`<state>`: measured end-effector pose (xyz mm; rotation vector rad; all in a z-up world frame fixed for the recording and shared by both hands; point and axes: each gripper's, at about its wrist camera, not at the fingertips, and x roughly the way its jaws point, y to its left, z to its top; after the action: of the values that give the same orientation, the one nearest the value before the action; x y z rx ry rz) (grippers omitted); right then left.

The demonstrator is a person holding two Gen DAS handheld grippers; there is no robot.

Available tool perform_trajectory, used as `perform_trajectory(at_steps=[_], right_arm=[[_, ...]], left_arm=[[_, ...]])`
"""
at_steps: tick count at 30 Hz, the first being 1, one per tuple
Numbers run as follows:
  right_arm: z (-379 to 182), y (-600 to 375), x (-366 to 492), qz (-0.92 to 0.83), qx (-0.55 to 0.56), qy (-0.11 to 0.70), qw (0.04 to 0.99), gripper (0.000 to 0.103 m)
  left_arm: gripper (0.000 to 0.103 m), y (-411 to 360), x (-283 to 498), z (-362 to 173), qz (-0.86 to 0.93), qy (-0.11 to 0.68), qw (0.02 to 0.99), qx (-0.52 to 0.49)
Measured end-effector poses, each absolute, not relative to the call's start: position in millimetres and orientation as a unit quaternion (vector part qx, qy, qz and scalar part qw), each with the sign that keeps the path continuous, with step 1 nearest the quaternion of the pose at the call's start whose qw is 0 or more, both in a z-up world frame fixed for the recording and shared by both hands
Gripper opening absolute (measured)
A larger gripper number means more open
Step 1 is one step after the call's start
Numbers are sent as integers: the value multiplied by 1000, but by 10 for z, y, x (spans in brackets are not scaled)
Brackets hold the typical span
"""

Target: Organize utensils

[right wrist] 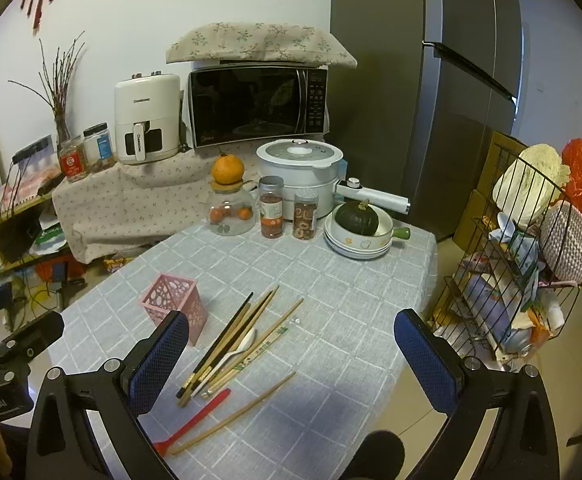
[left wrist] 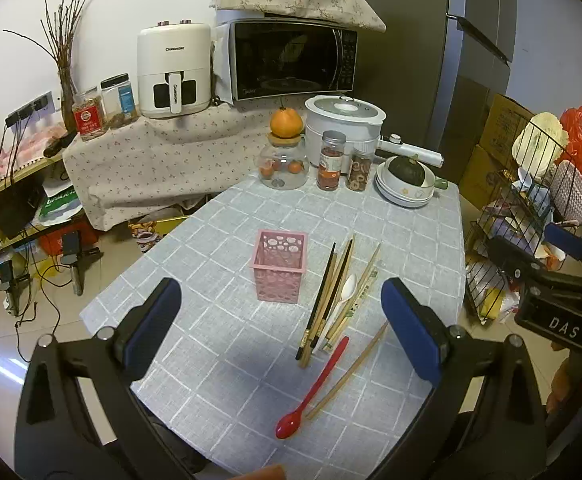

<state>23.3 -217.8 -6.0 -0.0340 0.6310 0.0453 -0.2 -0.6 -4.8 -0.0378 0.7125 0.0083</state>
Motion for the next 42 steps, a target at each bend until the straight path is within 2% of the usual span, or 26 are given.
perform_trajectory(at_steps=[42], right_arm=[[-66,-2179,233,20,-19,307,951,103]], left_arm=[[100,-15,8,-20,-1,351,936,-24]])
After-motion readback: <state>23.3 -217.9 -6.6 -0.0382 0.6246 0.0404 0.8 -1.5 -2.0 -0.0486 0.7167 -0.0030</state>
